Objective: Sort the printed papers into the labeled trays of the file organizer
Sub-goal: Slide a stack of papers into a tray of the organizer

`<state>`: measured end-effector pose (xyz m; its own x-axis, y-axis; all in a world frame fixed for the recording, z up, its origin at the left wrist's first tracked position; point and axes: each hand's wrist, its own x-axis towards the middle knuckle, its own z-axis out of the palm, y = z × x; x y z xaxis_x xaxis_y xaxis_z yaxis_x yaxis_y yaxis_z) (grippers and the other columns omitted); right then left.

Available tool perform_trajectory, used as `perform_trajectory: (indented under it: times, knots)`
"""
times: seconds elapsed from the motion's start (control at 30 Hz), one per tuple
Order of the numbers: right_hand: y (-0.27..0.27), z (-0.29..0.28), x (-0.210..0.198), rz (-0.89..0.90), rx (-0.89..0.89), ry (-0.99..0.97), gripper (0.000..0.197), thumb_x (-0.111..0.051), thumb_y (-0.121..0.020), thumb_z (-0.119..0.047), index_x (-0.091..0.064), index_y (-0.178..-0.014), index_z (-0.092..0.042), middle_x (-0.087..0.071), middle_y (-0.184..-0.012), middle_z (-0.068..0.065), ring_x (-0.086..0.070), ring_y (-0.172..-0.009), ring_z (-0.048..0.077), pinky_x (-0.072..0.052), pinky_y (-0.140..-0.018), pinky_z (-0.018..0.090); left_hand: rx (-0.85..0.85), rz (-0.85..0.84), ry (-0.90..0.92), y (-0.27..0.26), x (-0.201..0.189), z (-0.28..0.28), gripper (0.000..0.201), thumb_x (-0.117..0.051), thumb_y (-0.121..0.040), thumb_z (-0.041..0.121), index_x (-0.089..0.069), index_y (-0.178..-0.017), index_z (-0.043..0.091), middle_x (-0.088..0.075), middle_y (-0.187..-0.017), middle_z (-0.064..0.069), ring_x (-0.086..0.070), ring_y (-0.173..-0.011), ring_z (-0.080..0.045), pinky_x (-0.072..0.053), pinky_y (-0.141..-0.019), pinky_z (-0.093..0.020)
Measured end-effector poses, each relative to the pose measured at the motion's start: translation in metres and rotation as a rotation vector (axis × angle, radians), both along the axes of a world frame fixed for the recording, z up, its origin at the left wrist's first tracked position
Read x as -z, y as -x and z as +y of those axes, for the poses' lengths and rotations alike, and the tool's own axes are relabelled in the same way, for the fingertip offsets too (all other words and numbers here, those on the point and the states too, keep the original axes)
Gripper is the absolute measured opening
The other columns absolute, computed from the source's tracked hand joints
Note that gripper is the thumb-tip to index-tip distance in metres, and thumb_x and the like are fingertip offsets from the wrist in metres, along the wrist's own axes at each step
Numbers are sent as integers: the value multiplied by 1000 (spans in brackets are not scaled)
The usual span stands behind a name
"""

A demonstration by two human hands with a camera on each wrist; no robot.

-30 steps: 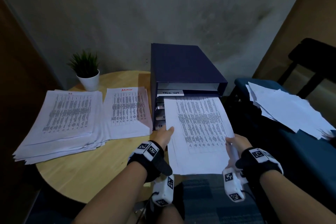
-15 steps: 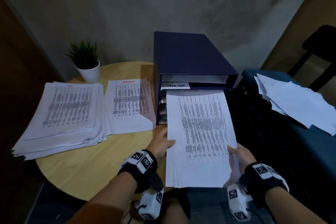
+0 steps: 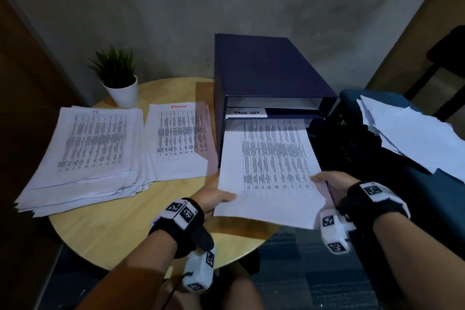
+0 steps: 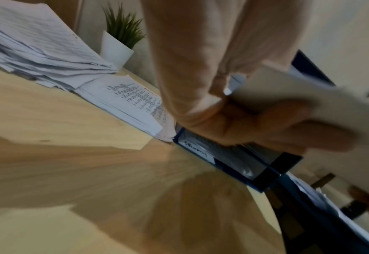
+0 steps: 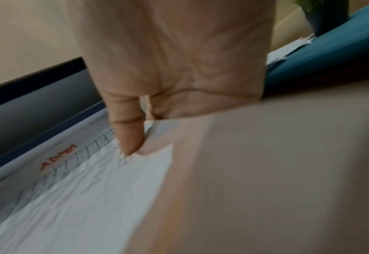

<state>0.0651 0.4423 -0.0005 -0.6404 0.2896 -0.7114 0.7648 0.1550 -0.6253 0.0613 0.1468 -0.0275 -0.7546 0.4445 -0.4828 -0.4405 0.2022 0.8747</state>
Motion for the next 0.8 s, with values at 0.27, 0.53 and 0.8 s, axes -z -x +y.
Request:
perform_trajectory:
  times: [0.27, 0.53, 0.8]
  knots:
    - [-64, 5, 29, -57, -83, 189, 21, -38, -97, 4, -57, -89, 1, -72, -63, 11, -69, -57, 27, -50, -64, 38, 15, -220, -68, -28, 14, -11, 44, -49, -95, 3, -41, -138, 5, -51, -138, -14, -52, -125, -33, -43, -103, -43]
    - [-72, -22, 28, 134, 69, 319, 26, -42, -99, -10, -49, -124, -14, -64, -108, 16, -62, -97, 35, -51, -72, 45, -9, -88, 47, -34, 11, -2, 57, -51, -90, -8, -35, -142, 11, -52, -138, -12, -51, -125, -31, -40, -107, -48]
    - [-63, -34, 16, 317, 149, 363, 40, -40, -95, 7, -46, -132, -7, -61, -119, 21, -64, -95, 33, -58, -59, 39, -52, -22, 6, -39, -3, -15, 56, -50, -92, -4, -33, -142, 15, -51, -138, -11, -51, -124, -29, -41, -105, -46]
